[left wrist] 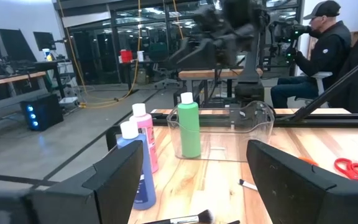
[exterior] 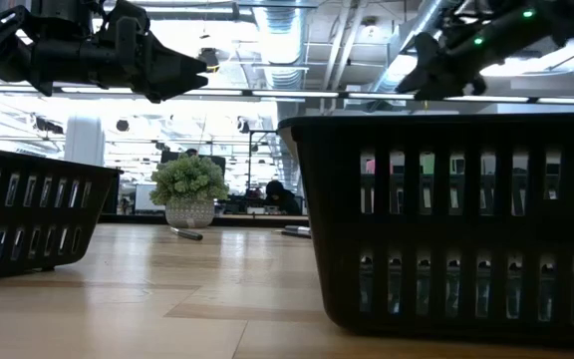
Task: Pick & Place Paint Supplies
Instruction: Put the pink paint bottle into the transparent bin
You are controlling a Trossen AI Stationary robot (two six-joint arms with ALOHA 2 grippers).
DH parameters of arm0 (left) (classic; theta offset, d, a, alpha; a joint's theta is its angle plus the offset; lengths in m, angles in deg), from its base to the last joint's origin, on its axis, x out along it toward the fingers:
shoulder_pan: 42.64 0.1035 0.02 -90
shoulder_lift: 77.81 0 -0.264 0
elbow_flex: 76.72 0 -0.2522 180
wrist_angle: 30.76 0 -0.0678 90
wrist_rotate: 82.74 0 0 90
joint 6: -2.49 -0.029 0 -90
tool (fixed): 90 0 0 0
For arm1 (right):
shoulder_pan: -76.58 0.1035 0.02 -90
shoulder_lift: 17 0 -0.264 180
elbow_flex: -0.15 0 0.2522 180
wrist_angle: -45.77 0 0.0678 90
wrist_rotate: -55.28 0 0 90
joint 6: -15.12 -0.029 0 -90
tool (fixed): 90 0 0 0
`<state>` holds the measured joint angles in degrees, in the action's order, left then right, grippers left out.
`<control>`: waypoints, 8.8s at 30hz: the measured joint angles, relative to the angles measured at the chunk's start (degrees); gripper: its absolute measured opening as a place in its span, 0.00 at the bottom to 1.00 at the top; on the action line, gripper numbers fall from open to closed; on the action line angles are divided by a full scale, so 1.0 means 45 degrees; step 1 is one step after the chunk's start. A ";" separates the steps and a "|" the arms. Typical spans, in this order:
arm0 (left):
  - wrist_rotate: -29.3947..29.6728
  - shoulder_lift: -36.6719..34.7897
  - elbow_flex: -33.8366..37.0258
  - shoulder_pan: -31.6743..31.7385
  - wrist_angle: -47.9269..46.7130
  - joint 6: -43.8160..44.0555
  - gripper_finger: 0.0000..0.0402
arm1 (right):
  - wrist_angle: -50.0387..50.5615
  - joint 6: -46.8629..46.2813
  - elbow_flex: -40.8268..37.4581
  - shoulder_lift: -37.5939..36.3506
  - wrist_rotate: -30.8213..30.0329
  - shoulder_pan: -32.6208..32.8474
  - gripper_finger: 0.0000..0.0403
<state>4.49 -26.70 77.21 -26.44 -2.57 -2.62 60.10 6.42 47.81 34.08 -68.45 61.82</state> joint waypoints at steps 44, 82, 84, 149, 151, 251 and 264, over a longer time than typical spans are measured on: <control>-0.0402 0.0000 -0.0005 -0.0002 -0.0253 0.0338 0.70 | 1.0184 0.2743 0.9537 0.8910 0.5602 -0.4941 0.61; -0.0401 0.0000 -0.0005 0.0000 -0.0276 0.0330 0.70 | 1.0435 0.3276 0.9527 0.8920 0.6831 -0.4941 0.28; -0.0401 0.0000 -0.0005 0.0000 -0.0272 0.0330 0.70 | 1.0429 0.3277 0.9527 0.8920 0.6828 -0.4941 0.27; -0.0399 0.0000 -0.0005 0.0000 -0.0267 0.0287 0.70 | 0.9407 0.4628 0.9561 0.9824 0.7450 -0.5165 0.44; -0.0399 0.0000 -0.0005 0.0000 -0.0267 0.0287 0.70 | 0.9400 0.4607 0.9572 0.9796 0.7503 -0.5157 0.39; -0.0401 -0.0003 -0.0005 0.0000 -0.0097 0.0287 0.70 | 1.9820 -0.4458 1.5529 0.8184 0.2432 0.4930 0.26; -0.0403 -0.0002 -0.0005 0.0000 -0.0097 0.0284 0.70 | 1.7308 -0.2660 1.5522 0.8257 0.2045 0.5889 0.26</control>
<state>2.68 -26.71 77.18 -26.44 -3.01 -1.34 137.99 -5.55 117.66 71.23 -59.25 88.32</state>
